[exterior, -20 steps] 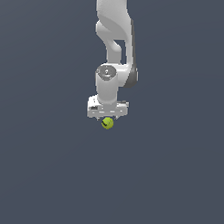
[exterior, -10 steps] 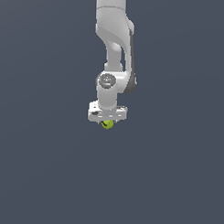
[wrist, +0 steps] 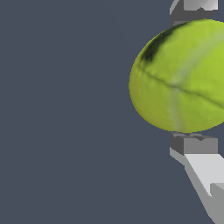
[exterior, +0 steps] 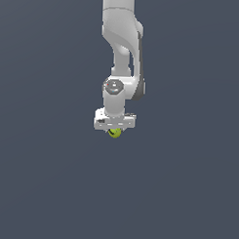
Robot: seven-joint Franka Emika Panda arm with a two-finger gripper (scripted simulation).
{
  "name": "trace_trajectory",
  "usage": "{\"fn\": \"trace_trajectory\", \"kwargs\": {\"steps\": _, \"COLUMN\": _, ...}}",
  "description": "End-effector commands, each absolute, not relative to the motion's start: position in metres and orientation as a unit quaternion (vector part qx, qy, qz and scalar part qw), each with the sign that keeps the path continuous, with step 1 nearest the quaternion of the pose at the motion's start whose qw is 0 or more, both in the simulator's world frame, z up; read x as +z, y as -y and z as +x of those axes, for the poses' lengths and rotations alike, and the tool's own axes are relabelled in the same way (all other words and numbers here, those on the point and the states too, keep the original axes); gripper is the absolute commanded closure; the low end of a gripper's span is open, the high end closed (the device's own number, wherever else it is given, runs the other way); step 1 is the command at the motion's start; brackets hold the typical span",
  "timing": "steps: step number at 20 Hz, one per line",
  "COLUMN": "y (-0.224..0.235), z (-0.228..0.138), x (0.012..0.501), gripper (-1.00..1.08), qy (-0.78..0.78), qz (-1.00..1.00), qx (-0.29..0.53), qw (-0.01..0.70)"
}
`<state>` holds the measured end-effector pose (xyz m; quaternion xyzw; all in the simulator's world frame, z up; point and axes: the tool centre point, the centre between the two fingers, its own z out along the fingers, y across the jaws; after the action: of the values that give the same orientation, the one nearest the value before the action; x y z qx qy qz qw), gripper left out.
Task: Pick up the object and move it to a goal position.
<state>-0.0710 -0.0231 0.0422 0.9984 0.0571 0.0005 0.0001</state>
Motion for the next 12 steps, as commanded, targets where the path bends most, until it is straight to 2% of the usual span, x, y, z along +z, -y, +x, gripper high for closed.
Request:
{"fn": "trace_trajectory", "kwargs": {"steps": 1, "y": 0.023, "z": -0.071, "x": 0.041, "gripper": 1.08, "qy": -0.057, "qz": 0.998, "qx": 0.000, "qw": 0.000}}
{"fn": "trace_trajectory", "kwargs": {"steps": 12, "y": 0.008, "z": -0.051, "x": 0.058, "gripper": 1.08, "qy": -0.057, "qz": 0.998, "qx": 0.000, "qw": 0.000}}
